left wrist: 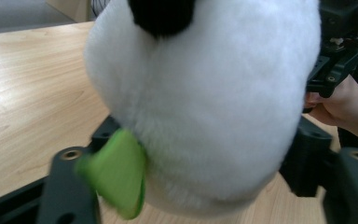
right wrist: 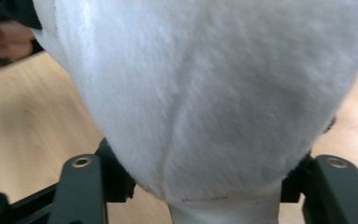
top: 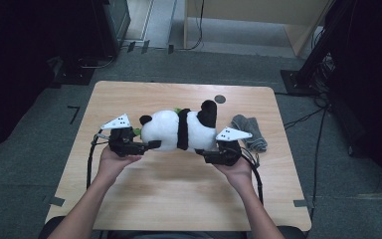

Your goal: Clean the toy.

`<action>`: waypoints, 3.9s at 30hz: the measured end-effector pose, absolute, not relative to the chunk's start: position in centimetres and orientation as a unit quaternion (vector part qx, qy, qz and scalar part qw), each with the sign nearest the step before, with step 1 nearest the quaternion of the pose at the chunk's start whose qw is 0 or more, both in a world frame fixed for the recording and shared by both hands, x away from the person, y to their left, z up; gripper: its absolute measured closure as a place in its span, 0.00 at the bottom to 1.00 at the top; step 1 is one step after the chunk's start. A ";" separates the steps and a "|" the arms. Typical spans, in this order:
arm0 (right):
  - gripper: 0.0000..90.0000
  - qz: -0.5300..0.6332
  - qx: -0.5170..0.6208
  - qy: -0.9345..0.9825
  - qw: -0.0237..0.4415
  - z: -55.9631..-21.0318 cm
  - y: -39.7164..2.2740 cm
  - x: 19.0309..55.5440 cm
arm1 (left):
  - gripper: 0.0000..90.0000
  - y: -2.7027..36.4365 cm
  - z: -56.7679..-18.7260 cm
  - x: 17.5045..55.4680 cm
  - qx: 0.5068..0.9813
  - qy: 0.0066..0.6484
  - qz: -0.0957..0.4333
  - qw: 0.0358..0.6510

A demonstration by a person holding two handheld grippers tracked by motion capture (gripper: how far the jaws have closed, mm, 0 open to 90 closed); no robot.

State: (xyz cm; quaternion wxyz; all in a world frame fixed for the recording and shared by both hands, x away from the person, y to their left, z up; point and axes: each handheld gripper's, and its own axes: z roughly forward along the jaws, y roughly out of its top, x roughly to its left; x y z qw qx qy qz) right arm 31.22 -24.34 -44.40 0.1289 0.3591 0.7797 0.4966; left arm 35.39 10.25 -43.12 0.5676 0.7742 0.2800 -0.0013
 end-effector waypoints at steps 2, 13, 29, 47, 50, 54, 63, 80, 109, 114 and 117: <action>0.46 0.499 0.372 0.775 0.110 -44.4 -24.5 31.4 | 0.27 10.3 -43.3 35.5 0.775 0.277 0.004 0.568; 0.51 0.504 0.408 0.759 0.061 -44.1 -25.1 31.7 | 0.24 10.8 -44.0 35.2 0.798 0.245 0.036 0.550; 0.38 0.501 0.442 0.744 0.011 -44.0 -26.0 32.1 | 0.40 10.3 -45.6 35.0 0.824 0.234 0.037 0.514; 0.28 0.469 0.414 0.779 0.037 -44.3 -25.6 31.9 | 0.42 10.9 -45.8 35.3 0.820 0.258 0.013 0.512; 0.28 0.462 0.410 0.785 0.039 -44.4 -25.4 32.0 | 0.42 11.1 -45.8 35.3 0.818 0.262 0.008 0.512; 0.27 0.465 0.416 0.781 0.026 -44.4 -25.6 32.0 | 0.42 11.2 -45.9 35.4 0.812 0.268 -0.007 0.519; 0.27 0.466 0.413 0.782 0.027 -44.1 -25.7 31.9 | 0.42 11.3 -45.9 35.4 0.813 0.270 -0.013 0.516; 0.26 0.423 0.397 0.814 0.037 -45.2 -24.9 31.9 | 0.41 10.8 -47.3 35.9 0.833 0.295 -0.034 0.467; 0.25 0.441 0.358 0.815 0.114 -45.9 -27.2 31.4 | 0.36 12.1 -46.1 36.7 0.807 0.319 -0.010 0.496; 0.25 0.433 0.368 0.816 0.108 -46.0 -27.7 31.5 | 0.36 11.8 -45.7 36.8 0.811 0.311 0.005 0.495; 0.25 0.429 0.370 0.816 0.113 -45.9 -28.1 31.4 | 0.36 11.7 -45.3 36.9 0.801 0.309 0.010 0.512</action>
